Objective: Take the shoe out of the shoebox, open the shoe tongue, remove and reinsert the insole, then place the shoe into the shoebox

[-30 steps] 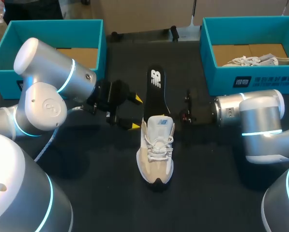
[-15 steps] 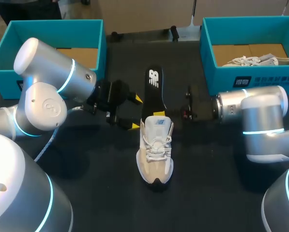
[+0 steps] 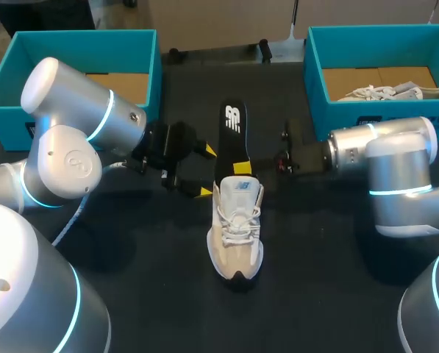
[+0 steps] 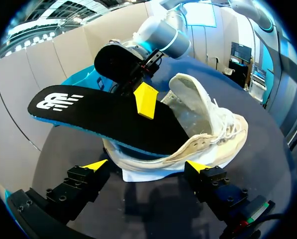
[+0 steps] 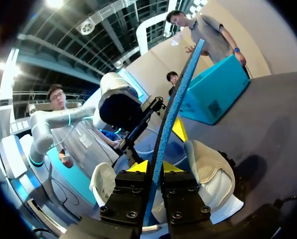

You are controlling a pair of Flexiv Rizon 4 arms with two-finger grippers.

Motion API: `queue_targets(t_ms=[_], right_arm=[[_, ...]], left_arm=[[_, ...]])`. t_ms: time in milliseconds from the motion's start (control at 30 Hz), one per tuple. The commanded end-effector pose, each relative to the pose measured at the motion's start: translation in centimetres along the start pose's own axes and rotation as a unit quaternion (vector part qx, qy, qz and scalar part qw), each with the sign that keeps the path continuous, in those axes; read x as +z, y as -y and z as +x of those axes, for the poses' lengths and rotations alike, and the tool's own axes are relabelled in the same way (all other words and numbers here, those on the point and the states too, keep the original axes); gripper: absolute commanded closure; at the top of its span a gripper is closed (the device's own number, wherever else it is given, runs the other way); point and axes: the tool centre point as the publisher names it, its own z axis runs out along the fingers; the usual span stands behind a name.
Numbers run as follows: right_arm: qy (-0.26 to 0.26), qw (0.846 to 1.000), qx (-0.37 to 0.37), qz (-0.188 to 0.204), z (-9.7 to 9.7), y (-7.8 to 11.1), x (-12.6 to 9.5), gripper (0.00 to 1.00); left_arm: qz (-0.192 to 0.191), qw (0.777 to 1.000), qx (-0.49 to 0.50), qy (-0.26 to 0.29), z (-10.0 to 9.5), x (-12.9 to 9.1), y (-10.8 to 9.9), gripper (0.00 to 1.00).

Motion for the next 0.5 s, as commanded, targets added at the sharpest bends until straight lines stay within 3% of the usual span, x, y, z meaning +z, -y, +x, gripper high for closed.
queue_targets(t_ms=[33,133,200,500], right_arm=[[-0.003,1.0,0.009,0.024,-0.4,-0.6,0.3,0.88],[-0.002,1.0,0.013,0.025,-0.3,-0.4,0.2,0.89],[-0.001,0.999,0.017,0.027,-0.3,-0.1,0.1,1.0],[-0.004,0.998,0.047,0.045,0.6,1.9,-0.1,1.0]], left_arm=[[-0.001,1.0,0.0,0.0,0.0,0.1,0.0,0.0],[-0.001,1.0,0.0,0.0,0.0,0.1,0.0,0.0],[-0.001,1.0,0.0,0.0,0.0,0.1,0.0,0.0],[-0.001,1.0,0.0,0.0,0.0,0.1,0.0,0.0]])
